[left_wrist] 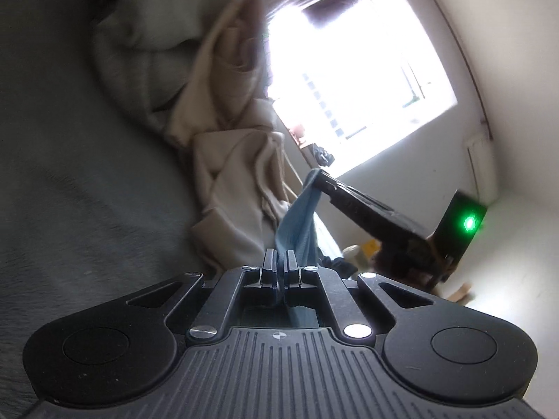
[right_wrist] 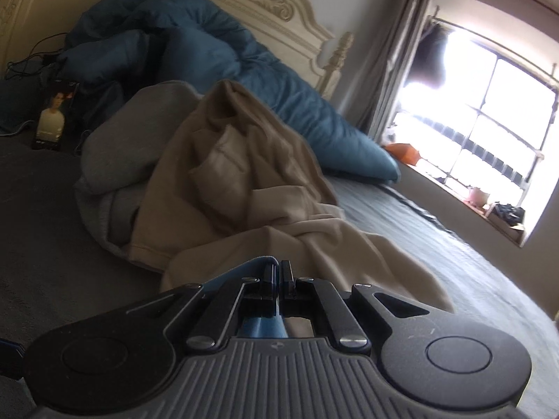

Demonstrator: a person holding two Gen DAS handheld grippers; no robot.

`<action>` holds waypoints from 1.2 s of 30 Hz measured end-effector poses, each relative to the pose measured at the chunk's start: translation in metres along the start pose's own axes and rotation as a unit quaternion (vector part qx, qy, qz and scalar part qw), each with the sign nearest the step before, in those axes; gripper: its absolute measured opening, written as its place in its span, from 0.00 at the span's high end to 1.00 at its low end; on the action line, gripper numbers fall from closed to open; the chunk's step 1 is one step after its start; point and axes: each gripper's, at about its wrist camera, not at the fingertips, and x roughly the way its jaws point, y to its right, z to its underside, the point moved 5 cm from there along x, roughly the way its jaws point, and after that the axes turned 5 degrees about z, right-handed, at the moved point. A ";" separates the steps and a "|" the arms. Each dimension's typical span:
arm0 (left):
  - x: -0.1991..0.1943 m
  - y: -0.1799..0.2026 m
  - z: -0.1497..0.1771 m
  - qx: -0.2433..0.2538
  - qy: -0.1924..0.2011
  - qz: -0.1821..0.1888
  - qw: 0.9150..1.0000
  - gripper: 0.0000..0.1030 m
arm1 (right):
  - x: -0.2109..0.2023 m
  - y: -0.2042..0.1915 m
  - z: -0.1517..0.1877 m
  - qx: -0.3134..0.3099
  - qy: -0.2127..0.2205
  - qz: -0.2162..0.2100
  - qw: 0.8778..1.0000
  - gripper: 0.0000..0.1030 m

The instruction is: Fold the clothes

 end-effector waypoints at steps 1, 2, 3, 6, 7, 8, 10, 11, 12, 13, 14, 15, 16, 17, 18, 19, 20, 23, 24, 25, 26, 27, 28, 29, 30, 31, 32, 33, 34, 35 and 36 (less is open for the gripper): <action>-0.002 -0.005 -0.001 -0.012 -0.004 0.003 1.000 0.99 | 0.005 -0.005 0.001 0.001 -0.001 -0.013 1.000 0.99; -0.002 -0.007 -0.001 -0.018 -0.009 0.004 1.000 0.99 | 0.009 -0.009 0.003 0.000 -0.003 -0.020 1.000 0.99; -0.002 -0.007 0.000 -0.020 -0.012 0.007 1.000 0.99 | 0.013 -0.014 0.005 -0.001 -0.005 -0.028 1.000 0.99; -0.002 -0.006 0.001 -0.018 -0.021 0.014 1.000 0.99 | 0.026 -0.023 0.013 -0.002 -0.016 -0.044 0.999 0.99; -0.002 -0.005 0.002 -0.014 -0.025 0.014 0.999 0.99 | 0.030 -0.026 0.016 -0.002 -0.019 -0.050 0.999 0.99; -0.003 -0.007 0.003 -0.013 -0.030 0.008 0.999 0.99 | 0.033 -0.029 0.018 0.000 -0.021 -0.061 0.998 0.99; -0.004 -0.011 0.004 -0.012 -0.040 -0.004 0.999 0.99 | 0.040 -0.036 0.023 -0.009 -0.026 -0.069 0.997 0.98; -0.006 -0.017 0.005 -0.018 -0.045 -0.012 0.999 0.99 | 0.044 -0.040 0.027 -0.012 -0.034 -0.079 0.996 0.98; -0.007 -0.021 0.006 -0.024 -0.051 -0.020 0.998 0.99 | 0.050 -0.043 0.029 -0.010 -0.047 -0.091 0.995 0.98; -0.008 -0.024 0.006 -0.025 -0.054 -0.030 0.998 1.00 | 0.055 -0.045 0.032 -0.009 -0.062 -0.095 0.993 0.98; -0.011 -0.028 0.006 -0.023 -0.056 -0.041 0.997 1.00 | 0.060 -0.047 0.034 -0.009 -0.077 -0.100 0.992 0.96; -0.013 -0.031 0.006 -0.022 -0.058 -0.051 0.997 1.00 | 0.065 -0.049 0.036 -0.008 -0.092 -0.105 0.990 0.90; -0.015 -0.033 0.007 -0.023 -0.060 -0.057 0.996 1.00 | 0.068 -0.049 0.037 -0.006 -0.104 -0.106 0.989 0.87; -0.017 -0.035 0.007 -0.023 -0.062 -0.062 0.996 1.00 | 0.071 -0.047 0.036 0.001 -0.112 -0.111 0.987 0.81; -0.018 -0.035 0.007 -0.021 -0.062 -0.059 0.996 1.00 | 0.072 -0.044 0.034 0.011 -0.119 -0.113 0.986 0.73; -0.020 -0.035 0.007 -0.018 -0.063 -0.057 0.996 1.00 | 0.073 -0.041 0.031 0.021 -0.125 -0.116 0.985 0.64; -0.021 -0.035 0.007 -0.015 -0.063 -0.054 0.996 1.00 | 0.072 -0.036 0.028 0.038 -0.131 -0.122 0.983 0.46; -0.027 -0.031 0.007 0.007 -0.055 -0.050 0.997 0.99 | 0.062 -0.021 0.017 0.077 -0.135 -0.145 0.977 0.35; -0.028 -0.028 0.007 0.016 -0.051 -0.051 0.997 0.99 | 0.057 -0.015 0.014 0.088 -0.138 -0.151 0.975 0.32; -0.029 -0.026 0.008 0.026 -0.048 -0.052 0.997 0.97 | 0.051 -0.006 0.010 0.102 -0.136 -0.151 0.974 0.31; -0.029 -0.024 0.009 0.032 -0.046 -0.053 0.997 0.95 | 0.045 0.003 0.005 0.115 -0.134 -0.151 0.973 0.31; -0.029 -0.023 0.010 0.035 -0.042 -0.053 0.997 0.92 | 0.037 0.013 0.001 0.128 -0.129 -0.147 0.972 0.31; -0.030 -0.022 0.010 0.039 -0.038 -0.052 0.997 0.85 | 0.024 0.027 -0.003 0.147 -0.120 -0.141 0.972 0.31; -0.028 -0.022 0.008 0.044 -0.033 -0.053 0.997 0.82 | 0.011 0.042 -0.007 0.166 -0.110 -0.135 0.971 0.31; -0.029 -0.019 0.008 0.053 -0.027 -0.057 0.997 0.81 | -0.008 0.057 -0.007 0.175 -0.104 -0.124 0.971 0.31; -0.031 -0.016 0.009 0.064 -0.021 -0.058 0.996 0.81 | -0.027 0.073 -0.008 0.184 -0.098 -0.113 0.971 0.31; -0.030 -0.012 0.009 0.077 -0.017 -0.057 0.995 0.80 | -0.046 0.088 -0.008 0.193 -0.092 -0.102 0.971 0.31; -0.029 -0.007 0.011 0.087 -0.014 -0.055 0.995 0.80 | -0.065 0.104 -0.008 0.202 -0.086 -0.091 0.971 0.33; -0.026 0.000 0.013 0.094 -0.012 -0.047 0.994 0.79 | -0.084 0.119 -0.008 0.211 -0.080 -0.080 0.971 0.35; -0.022 0.006 0.015 0.102 -0.010 -0.039 0.994 0.79 | -0.103 0.135 -0.008 0.220 -0.073 -0.069 0.970 0.38; -0.018 0.012 0.017 0.109 -0.008 -0.031 0.994 0.79 | -0.123 0.151 -0.008 0.229 -0.067 -0.057 0.969 0.39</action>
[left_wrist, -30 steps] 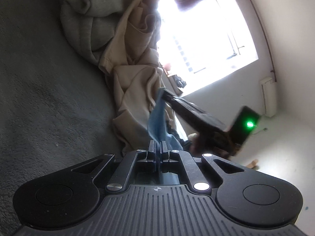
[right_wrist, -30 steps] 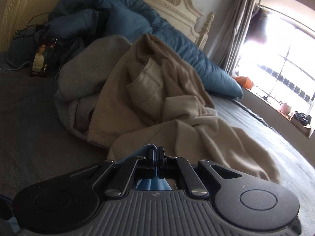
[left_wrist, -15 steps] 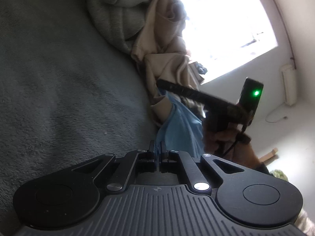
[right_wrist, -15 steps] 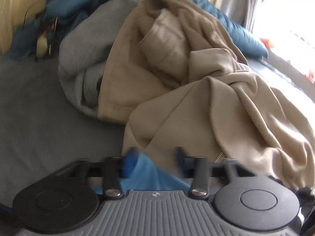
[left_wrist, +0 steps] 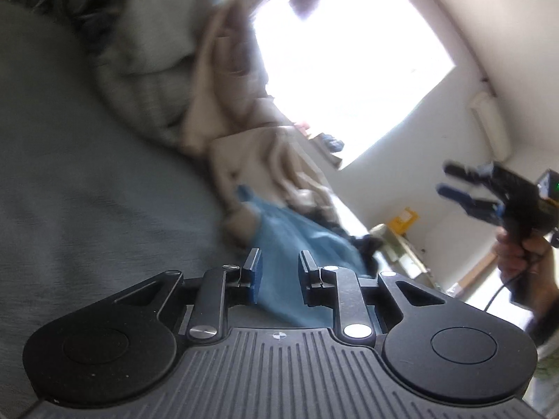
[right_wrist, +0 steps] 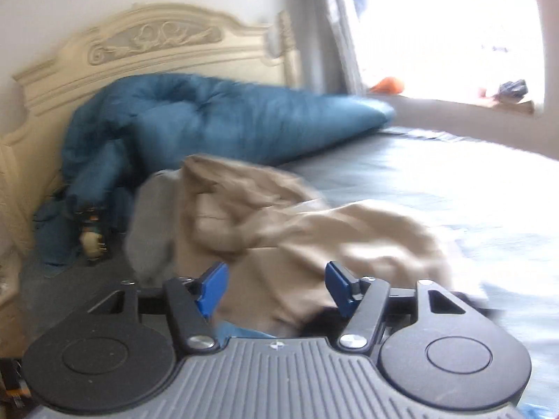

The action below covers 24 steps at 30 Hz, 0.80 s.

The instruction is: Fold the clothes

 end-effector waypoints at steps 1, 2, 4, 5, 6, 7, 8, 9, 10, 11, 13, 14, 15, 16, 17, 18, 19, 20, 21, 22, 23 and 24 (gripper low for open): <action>0.007 0.009 0.003 0.004 -0.004 0.009 1.000 0.78 | -0.021 0.012 -0.004 0.009 0.009 0.009 1.000 0.42; 0.014 0.018 0.007 0.009 -0.009 0.017 1.000 0.78 | -0.030 0.021 0.003 0.013 0.000 0.018 1.000 0.47; 0.034 0.033 0.017 0.017 -0.029 0.027 0.999 0.78 | -0.042 0.038 0.019 0.023 -0.021 0.037 0.999 0.52; 0.045 0.037 0.023 0.017 -0.044 0.024 0.999 0.78 | -0.039 0.047 0.030 0.032 -0.035 0.043 0.998 0.60; 0.055 0.040 0.030 0.018 -0.058 0.021 0.998 0.78 | -0.037 0.055 0.040 0.041 -0.048 0.049 0.997 0.64; 0.065 0.044 0.036 0.018 -0.072 0.018 0.997 0.78 | -0.029 0.064 0.053 0.058 -0.067 0.051 0.995 0.66; 0.068 0.041 0.039 0.016 -0.079 0.011 0.997 0.78 | -0.018 0.072 0.066 0.076 -0.085 0.049 0.992 0.71; 0.072 0.038 0.041 0.015 -0.086 0.004 0.996 0.78 | -0.007 0.079 0.078 0.095 -0.103 0.046 0.989 0.74; 0.075 0.036 0.044 0.013 -0.093 -0.002 0.996 0.78 | 0.004 0.085 0.087 0.108 -0.115 0.047 0.986 0.75; 0.078 0.033 0.047 0.011 -0.100 -0.009 0.995 0.78 | 0.016 0.091 0.096 0.122 -0.128 0.047 0.983 0.75; 0.084 0.028 0.052 0.008 -0.113 -0.023 0.993 0.78 | 0.035 0.097 0.106 0.133 -0.133 0.039 0.981 0.75; 0.087 0.025 0.055 0.006 -0.120 -0.029 0.992 0.78 | 0.040 0.096 0.107 0.123 -0.128 0.033 0.983 0.75; 0.088 0.024 0.055 0.007 -0.120 -0.029 0.992 0.78 | 0.045 0.095 0.108 0.113 -0.124 0.028 0.985 0.75; 0.088 0.023 0.055 0.008 -0.121 -0.029 0.992 0.78 | 0.050 0.094 0.109 0.103 -0.119 0.022 0.987 0.75; 0.087 0.023 0.056 0.011 -0.122 -0.030 0.992 0.78 | 0.054 0.090 0.109 0.072 -0.112 0.021 0.991 0.75; 0.086 0.023 0.056 0.015 -0.122 -0.030 0.992 0.78 | 0.059 0.087 0.109 0.040 -0.105 0.019 0.993 0.75; 0.085 0.022 0.057 0.018 -0.122 -0.029 0.992 0.78 | 0.063 0.082 0.108 -0.001 -0.100 0.020 0.995 0.75; 0.085 0.022 0.057 0.020 -0.122 -0.028 0.992 0.78 | 0.066 0.080 0.109 -0.035 -0.098 0.024 0.994 0.75; 0.091 0.023 0.058 0.019 -0.123 -0.028 0.992 0.78 | 0.069 0.078 0.109 -0.069 -0.096 0.028 0.993 0.74; 0.090 0.022 0.058 0.018 -0.123 -0.026 0.992 0.78 | 0.071 0.077 0.111 -0.089 -0.099 0.030 0.991 0.74; 0.090 0.022 0.058 0.017 -0.123 -0.025 0.992 0.78 | 0.075 0.075 0.113 -0.110 -0.101 0.027 0.988 0.74; 0.090 0.022 0.058 0.016 -0.123 -0.024 0.992 0.78 | 0.078 0.074 0.114 -0.132 -0.103 0.024 0.986 0.74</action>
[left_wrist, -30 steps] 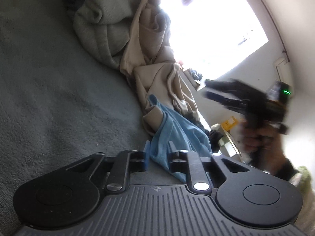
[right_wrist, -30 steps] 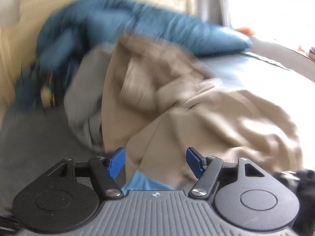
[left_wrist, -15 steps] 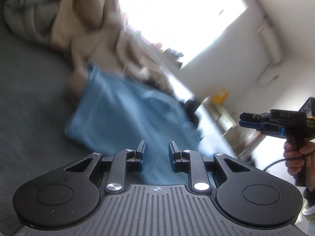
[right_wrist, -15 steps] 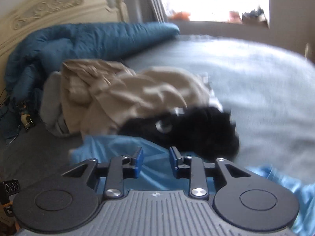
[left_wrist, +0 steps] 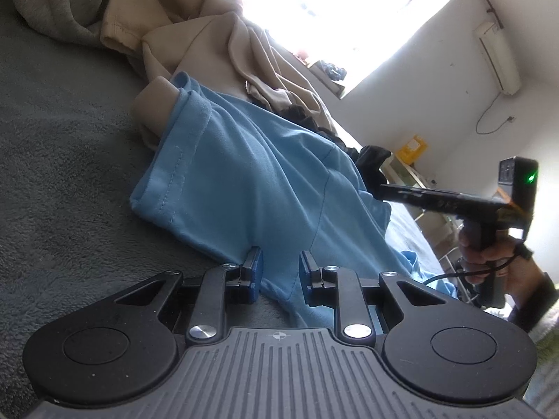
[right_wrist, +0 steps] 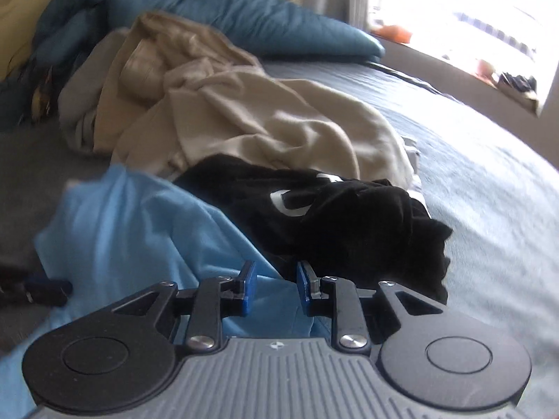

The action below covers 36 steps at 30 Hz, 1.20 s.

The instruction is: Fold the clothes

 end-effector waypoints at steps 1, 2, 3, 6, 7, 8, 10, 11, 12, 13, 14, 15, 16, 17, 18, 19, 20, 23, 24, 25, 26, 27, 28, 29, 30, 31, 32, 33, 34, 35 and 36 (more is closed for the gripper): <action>0.000 0.000 0.000 -0.001 0.000 0.001 1.000 0.78 | 0.002 -0.002 0.000 -0.016 0.001 -0.004 1.000 0.74; 0.000 0.000 0.000 0.000 0.000 0.001 1.000 0.78 | 0.006 -0.005 0.000 -0.032 0.003 -0.006 0.999 0.74; 0.001 0.000 0.000 0.001 0.000 0.002 1.000 0.78 | 0.008 -0.008 -0.001 -0.043 0.003 -0.006 0.999 0.72; 0.002 0.000 -0.001 0.003 0.001 0.002 1.000 0.78 | 0.015 -0.016 -0.002 -0.074 0.002 -0.005 0.997 0.62; 0.003 0.000 -0.001 0.002 0.001 0.002 1.000 0.78 | 0.017 -0.018 -0.002 -0.085 0.002 -0.004 0.996 0.62; 0.003 -0.001 -0.001 0.002 0.001 0.003 1.000 0.78 | 0.019 -0.021 -0.002 -0.095 0.002 -0.004 0.995 0.61; 0.004 -0.001 -0.001 0.001 0.001 0.003 1.000 0.78 | 0.024 -0.026 -0.003 -0.116 0.002 -0.003 0.993 0.62; 0.003 -0.001 0.000 0.002 0.001 0.003 1.000 0.78 | 0.026 -0.029 -0.003 -0.127 0.001 -0.003 0.992 0.63; 0.004 -0.001 0.000 0.002 0.001 0.003 1.000 0.78 | 0.028 -0.031 -0.004 -0.137 0.001 -0.002 0.991 0.78; 0.004 -0.001 -0.001 0.002 0.001 0.003 1.000 0.78 | 0.031 -0.034 -0.004 -0.148 0.001 -0.002 0.989 0.89; 0.004 -0.001 -0.001 0.003 0.001 0.002 1.000 0.78 | 0.027 -0.036 -0.006 -0.152 0.012 0.007 0.988 1.00; 0.004 -0.001 -0.001 0.004 0.001 0.002 1.000 0.78 | 0.023 -0.036 -0.009 -0.154 0.027 0.014 0.988 1.00; 0.004 -0.001 -0.001 0.005 0.001 0.001 1.000 0.78 | 0.019 -0.037 -0.012 -0.156 0.043 0.021 0.987 1.00; 0.005 -0.001 -0.001 0.007 0.000 0.000 1.000 0.78 | 0.019 -0.037 -0.014 -0.158 0.050 0.028 0.986 1.00; 0.005 -0.001 -0.001 0.008 0.000 0.000 1.000 0.78 | 0.019 -0.037 -0.016 -0.160 0.057 0.035 0.985 1.00; 0.005 -0.001 -0.001 0.009 0.000 -0.001 1.000 0.78 | 0.019 -0.037 -0.018 -0.161 0.063 0.041 0.984 1.00; 0.005 -0.001 -0.002 0.010 0.000 -0.001 1.000 0.78 | 0.019 -0.037 -0.020 -0.163 0.070 0.048 0.983 1.00; 0.005 -0.001 -0.002 0.010 0.000 -0.001 1.000 0.78 | 0.027 -0.038 -0.025 -0.162 0.077 0.063 0.982 1.00; 0.006 -0.001 -0.002 0.011 -0.001 -0.001 1.000 0.78 | 0.031 -0.035 -0.026 -0.147 0.077 0.071 0.984 1.00; 0.006 -0.001 -0.001 0.011 -0.001 -0.001 1.000 0.78 | 0.036 -0.031 -0.027 -0.132 0.077 0.079 0.985 1.00; 0.005 -0.001 -0.001 0.011 -0.001 -0.001 1.000 0.78 | 0.040 -0.028 -0.028 -0.117 0.076 0.086 0.986 1.00; 0.005 -0.001 0.000 0.012 -0.001 -0.001 1.000 0.78 | 0.045 -0.024 -0.029 -0.102 0.076 0.094 0.987 1.00; 0.005 -0.001 -0.001 0.012 -0.001 -0.001 1.000 0.78 | 0.048 -0.016 -0.031 -0.072 0.074 0.094 0.990 1.00; 0.005 -0.001 -0.001 0.012 -0.001 0.000 1.000 0.78 | 0.049 -0.008 -0.033 -0.043 0.076 0.098 0.991 1.00; 0.005 -0.001 -0.001 0.011 0.000 0.000 1.000 0.78 | 0.040 0.004 -0.033 -0.007 0.085 0.089 0.992 1.00; 0.005 -0.001 -0.001 0.010 0.000 0.001 1.000 0.78 | 0.032 0.016 -0.033 0.028 0.094 0.081 0.992 1.00; 0.005 -0.001 -0.001 0.010 -0.001 0.001 1.000 0.78 | 0.023 0.028 -0.033 0.064 0.103 0.073 0.990 0.99; 0.006 -0.001 -0.001 0.009 -0.001 0.001 1.000 0.78 | 0.015 0.040 -0.033 0.099 0.112 0.064 0.987 0.99; 0.006 -0.001 -0.001 0.009 -0.001 0.001 1.000 0.78 | 0.006 0.052 -0.034 0.134 0.121 0.055 0.982 0.99; 0.006 -0.001 -0.001 0.009 -0.001 0.002 1.000 0.78 | -0.005 0.060 -0.026 0.143 0.116 0.046 0.982 0.96; 0.006 -0.002 -0.001 0.009 -0.001 0.002 1.000 0.78 | -0.016 0.068 -0.019 0.153 0.112 0.038 0.981 0.94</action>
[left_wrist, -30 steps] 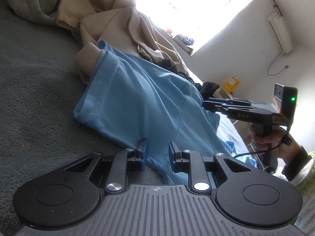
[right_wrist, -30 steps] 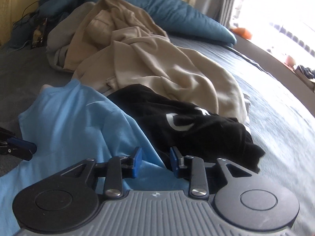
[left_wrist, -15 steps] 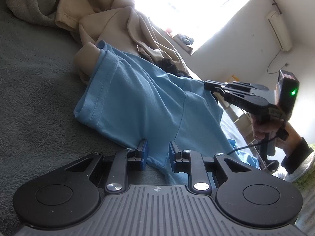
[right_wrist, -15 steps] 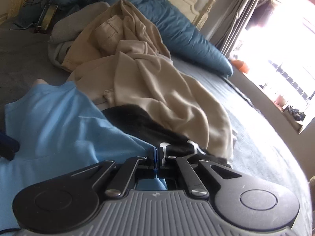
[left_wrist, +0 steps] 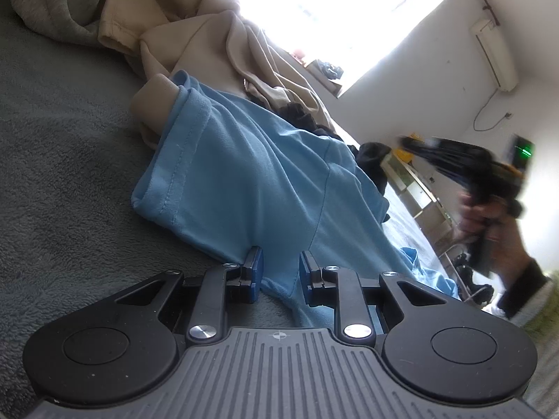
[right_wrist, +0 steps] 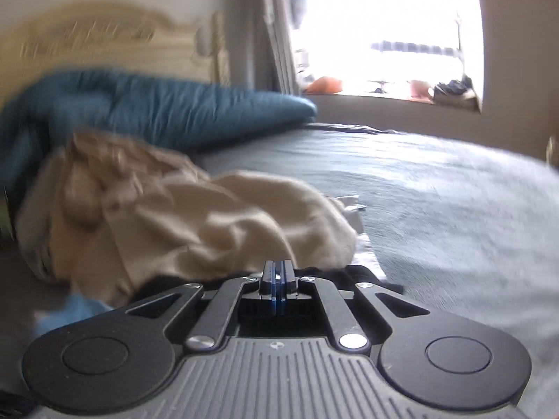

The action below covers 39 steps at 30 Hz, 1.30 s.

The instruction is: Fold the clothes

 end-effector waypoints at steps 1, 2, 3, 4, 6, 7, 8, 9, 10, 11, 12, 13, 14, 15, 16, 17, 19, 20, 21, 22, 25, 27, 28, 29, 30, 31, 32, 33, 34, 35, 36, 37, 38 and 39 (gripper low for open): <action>0.000 0.000 0.000 0.000 0.000 0.000 1.000 0.78 | -0.011 0.010 0.002 0.010 -0.006 -0.007 1.000 0.93; 0.000 0.000 0.000 0.000 0.000 0.000 1.000 0.78 | -0.023 0.021 0.004 0.020 -0.012 -0.014 1.000 0.93; 0.000 0.000 0.000 0.001 0.000 -0.001 1.000 0.78 | -0.034 0.031 0.006 0.030 -0.018 -0.021 0.999 0.91; 0.000 0.001 0.000 0.001 0.000 -0.001 1.000 0.78 | -0.045 0.042 0.008 0.039 -0.025 -0.027 0.999 0.88; 0.000 0.001 0.000 0.002 0.000 -0.002 1.000 0.78 | -0.048 0.047 0.029 0.029 -0.058 -0.026 0.998 0.82; 0.000 0.001 0.001 0.002 0.000 -0.002 1.000 0.78 | -0.045 0.048 0.042 0.039 -0.079 -0.033 0.996 0.82; 0.000 0.001 0.001 0.003 0.001 -0.002 1.000 0.78 | -0.041 0.047 0.053 0.061 -0.097 -0.048 0.992 0.82; 0.000 0.001 0.001 0.003 0.001 -0.002 1.000 0.78 | -0.037 0.046 0.063 0.083 -0.114 -0.064 0.988 0.82; 0.000 0.001 0.001 0.003 0.001 -0.002 1.000 0.78 | -0.032 0.044 0.068 0.106 -0.119 -0.078 0.984 0.82; 0.000 0.001 0.001 0.003 0.001 -0.001 1.000 0.78 | -0.026 0.042 0.073 0.128 -0.124 -0.092 0.980 0.77; 0.000 0.000 0.001 0.002 0.001 -0.001 1.000 0.78 | -0.021 0.040 0.078 0.151 -0.129 -0.106 0.974 0.72; 0.000 0.000 0.001 0.001 0.001 0.000 1.000 0.78 | -0.016 0.038 0.083 0.173 -0.134 -0.120 0.968 0.71; 0.000 0.000 0.001 0.001 0.001 0.001 1.000 0.78 | -0.009 0.036 0.082 0.190 -0.134 -0.129 0.964 0.68; 0.000 0.000 0.001 0.000 0.001 0.001 1.000 0.78 | -0.004 0.034 0.081 0.201 -0.132 -0.136 0.961 0.66; 0.000 -0.001 0.001 -0.001 0.001 0.002 1.000 0.78 | 0.000 0.033 0.079 0.210 -0.128 -0.141 0.959 0.66; 0.001 -0.001 0.001 -0.001 0.001 0.003 1.000 0.78 | 0.004 0.032 0.077 0.215 -0.123 -0.141 0.958 0.65; 0.000 -0.001 0.001 -0.002 0.001 0.003 1.000 0.78 | 0.010 0.032 0.074 0.222 -0.122 -0.139 0.957 0.61; 0.000 -0.001 0.001 -0.002 0.001 0.003 1.000 0.78 | 0.014 0.032 0.074 0.226 -0.124 -0.140 0.956 0.60; 0.000 -0.001 0.001 -0.002 0.002 0.003 1.000 0.78 | 0.017 0.030 0.075 0.232 -0.130 -0.145 0.953 0.60; 0.000 0.000 0.001 -0.002 0.002 0.003 1.000 0.78 | 0.020 0.029 0.076 0.237 -0.137 -0.156 0.949 0.60; 0.000 0.000 0.001 -0.002 0.002 0.003 1.000 0.78 | 0.022 0.027 0.075 0.249 -0.130 -0.172 0.944 0.63; 0.000 0.000 0.001 -0.002 0.002 0.003 1.000 0.78 | 0.019 0.024 0.070 0.235 -0.111 -0.168 0.951 0.87; 0.000 0.000 0.001 -0.003 0.002 0.003 1.000 0.78 | 0.018 0.023 0.068 0.228 -0.101 -0.166 0.954 0.93; 0.000 0.000 0.001 -0.003 0.002 0.003 1.000 0.78 | 0.015 0.022 0.064 0.225 -0.089 -0.165 0.956 0.96; 0.000 0.000 0.001 -0.003 0.002 0.003 1.000 0.78 | 0.011 0.022 0.059 0.219 -0.073 -0.162 0.959 0.97; 0.000 0.000 0.001 -0.003 0.002 0.003 1.000 0.78 | 0.010 0.022 0.056 0.214 -0.064 -0.159 0.962 0.97; 0.000 0.000 0.001 -0.003 0.002 0.003 1.000 0.78 | 0.009 0.021 0.053 0.209 -0.055 -0.156 0.964 0.97; 0.000 0.000 0.001 -0.003 0.002 0.003 1.000 0.78 | 0.008 0.021 0.050 0.204 -0.046 -0.152 0.966 0.97; 0.000 0.000 0.001 -0.003 0.002 0.003 1.000 0.78 | 0.007 0.020 0.047 0.199 -0.037 -0.149 0.968 0.97; 0.000 0.000 0.001 -0.003 0.002 0.003 1.000 0.78 | 0.006 0.020 0.044 0.194 -0.028 -0.146 0.970 0.97; 0.000 0.000 0.001 -0.003 0.002 0.003 1.000 0.78 | 0.009 0.019 0.044 0.188 -0.029 -0.141 0.971 0.97; 0.000 0.000 0.001 -0.003 0.002 0.003 1.000 0.78 | 0.013 0.018 0.043 0.183 -0.029 -0.137 0.973 0.97; 0.000 0.000 0.001 -0.003 0.002 0.003 1.000 0.78 | 0.017 0.017 0.042 0.175 -0.028 -0.131 0.976 0.97; 0.000 0.000 0.001 -0.003 0.002 0.003 1.000 0.78 | 0.022 0.016 0.042 0.173 -0.029 -0.128 0.976 0.97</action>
